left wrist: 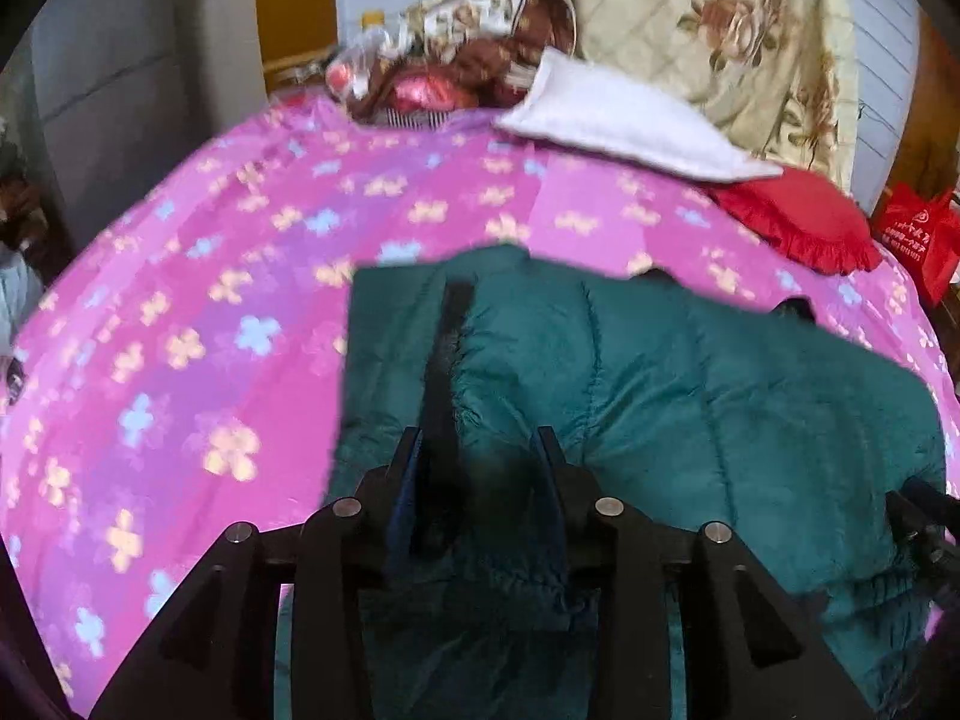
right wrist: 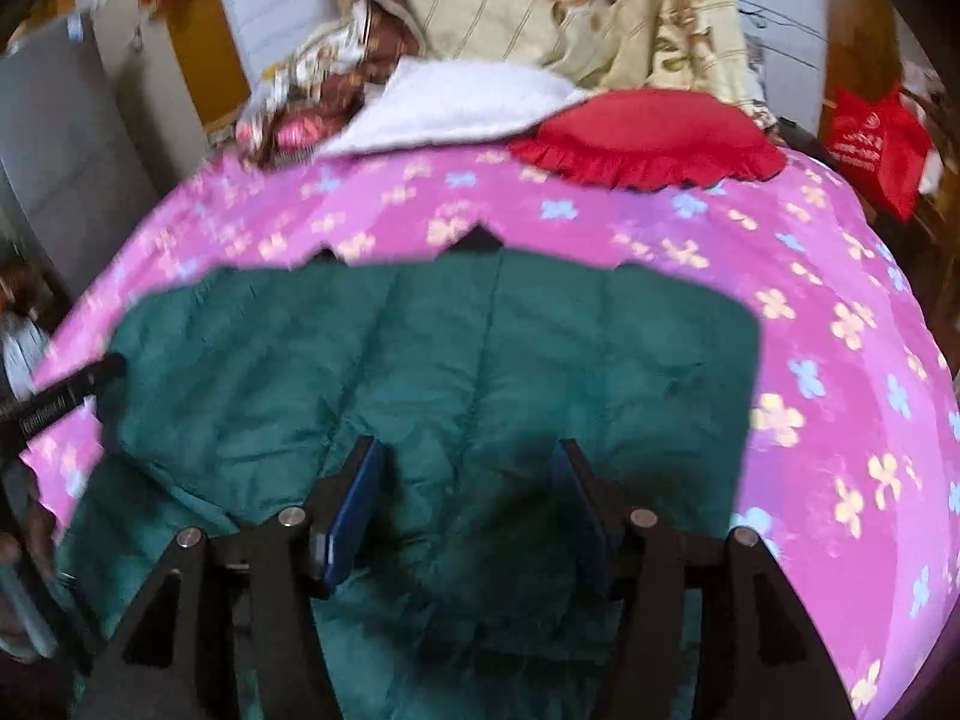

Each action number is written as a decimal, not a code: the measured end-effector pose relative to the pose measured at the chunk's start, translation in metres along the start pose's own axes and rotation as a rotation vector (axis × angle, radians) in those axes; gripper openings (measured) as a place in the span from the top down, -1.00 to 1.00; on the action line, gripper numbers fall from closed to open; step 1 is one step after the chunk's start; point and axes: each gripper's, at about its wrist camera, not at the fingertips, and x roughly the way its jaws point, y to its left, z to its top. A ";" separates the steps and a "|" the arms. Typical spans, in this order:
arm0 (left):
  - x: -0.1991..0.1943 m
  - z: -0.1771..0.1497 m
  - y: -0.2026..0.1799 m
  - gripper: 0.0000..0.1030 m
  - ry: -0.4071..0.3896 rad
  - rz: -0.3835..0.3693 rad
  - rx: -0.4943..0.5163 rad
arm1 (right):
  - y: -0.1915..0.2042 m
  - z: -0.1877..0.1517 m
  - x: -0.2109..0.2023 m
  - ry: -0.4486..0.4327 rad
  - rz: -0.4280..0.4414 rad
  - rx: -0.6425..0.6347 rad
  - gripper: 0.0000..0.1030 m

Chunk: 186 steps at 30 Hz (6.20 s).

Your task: Fold large clothes

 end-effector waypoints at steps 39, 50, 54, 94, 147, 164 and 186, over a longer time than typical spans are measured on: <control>0.018 0.002 -0.015 0.42 -0.014 0.053 0.042 | -0.015 -0.010 -0.003 -0.007 -0.099 -0.040 -0.43; -0.005 0.002 0.003 0.39 -0.006 -0.006 0.002 | -0.020 -0.009 -0.017 -0.051 -0.079 0.001 -0.53; -0.032 -0.004 0.019 0.39 -0.020 -0.025 -0.018 | -0.032 -0.018 -0.048 -0.091 -0.076 0.050 -0.53; -0.149 -0.144 0.103 0.39 -0.003 0.040 0.055 | -0.023 -0.170 -0.180 0.021 -0.024 0.092 -0.66; -0.151 -0.218 0.165 0.25 0.277 -0.248 -0.092 | -0.043 -0.275 -0.187 0.248 0.139 0.126 -0.77; -0.148 -0.223 0.153 0.13 0.266 -0.211 -0.031 | -0.024 -0.265 -0.172 0.228 0.229 0.067 -0.80; -0.208 -0.184 0.132 1.00 0.008 -0.212 0.067 | -0.026 -0.246 -0.205 0.076 0.242 -0.052 0.44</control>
